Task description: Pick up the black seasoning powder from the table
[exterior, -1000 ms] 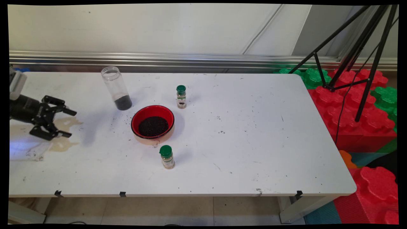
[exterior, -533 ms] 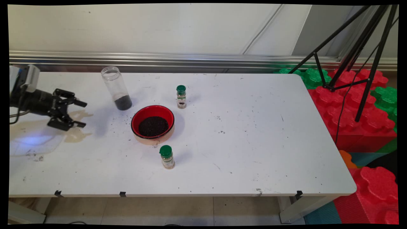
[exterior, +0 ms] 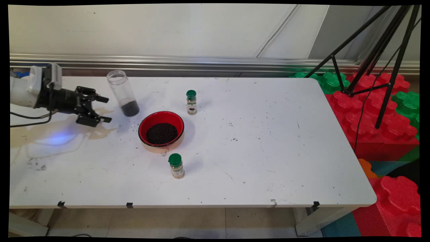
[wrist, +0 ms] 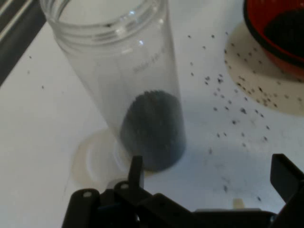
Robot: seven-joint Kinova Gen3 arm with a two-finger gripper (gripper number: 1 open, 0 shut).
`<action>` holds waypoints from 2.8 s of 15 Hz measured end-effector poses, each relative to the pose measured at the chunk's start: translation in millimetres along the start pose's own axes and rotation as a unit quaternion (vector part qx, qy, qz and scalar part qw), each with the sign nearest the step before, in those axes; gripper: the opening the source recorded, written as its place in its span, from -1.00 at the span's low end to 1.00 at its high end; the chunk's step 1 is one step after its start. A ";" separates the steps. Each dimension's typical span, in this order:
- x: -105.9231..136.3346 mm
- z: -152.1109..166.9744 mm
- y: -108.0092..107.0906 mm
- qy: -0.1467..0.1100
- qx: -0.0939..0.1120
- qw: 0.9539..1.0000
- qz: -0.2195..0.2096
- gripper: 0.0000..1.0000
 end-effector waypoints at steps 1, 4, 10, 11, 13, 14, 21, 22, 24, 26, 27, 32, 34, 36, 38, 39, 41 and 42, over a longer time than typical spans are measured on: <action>-0.1 6.7 -0.7 0.007 0.004 1.000 -0.001 1.00; -2.0 22.2 -1.8 0.026 0.015 1.000 -0.005 1.00; -5.1 47.4 -4.7 0.054 0.034 0.998 -0.011 1.00; -5.8 52.1 -5.4 0.059 0.038 0.997 -0.013 1.00; -7.5 60.1 -6.8 0.067 0.045 0.997 -0.016 1.00; -7.7 63.2 -7.4 0.070 0.047 0.996 -0.016 1.00; -8.9 82.1 -11.5 0.092 0.061 0.994 -0.024 1.00; -8.9 84.4 -11.9 0.095 0.062 0.993 -0.025 1.00; -8.6 88.0 -12.5 0.101 0.064 0.993 -0.026 1.00; -8.4 91.8 -13.1 0.108 0.066 0.992 -0.028 1.00; -8.4 93.2 -13.2 0.110 0.066 0.991 -0.029 1.00; -9.8 96.1 -13.3 0.122 0.066 0.990 -0.030 1.00; -10.5 96.3 -13.1 0.126 0.066 0.989 -0.031 1.00; -11.4 96.3 -12.9 0.128 0.066 0.989 -0.032 1.00; -13.4 96.6 -12.6 0.132 0.066 0.988 -0.035 1.00; -14.4 96.8 -12.6 0.134 0.065 0.988 -0.036 1.00; -17.3 97.1 -12.1 0.139 0.064 0.987 -0.037 1.00; -18.3 97.2 -11.9 0.142 0.064 0.987 -0.037 1.00</action>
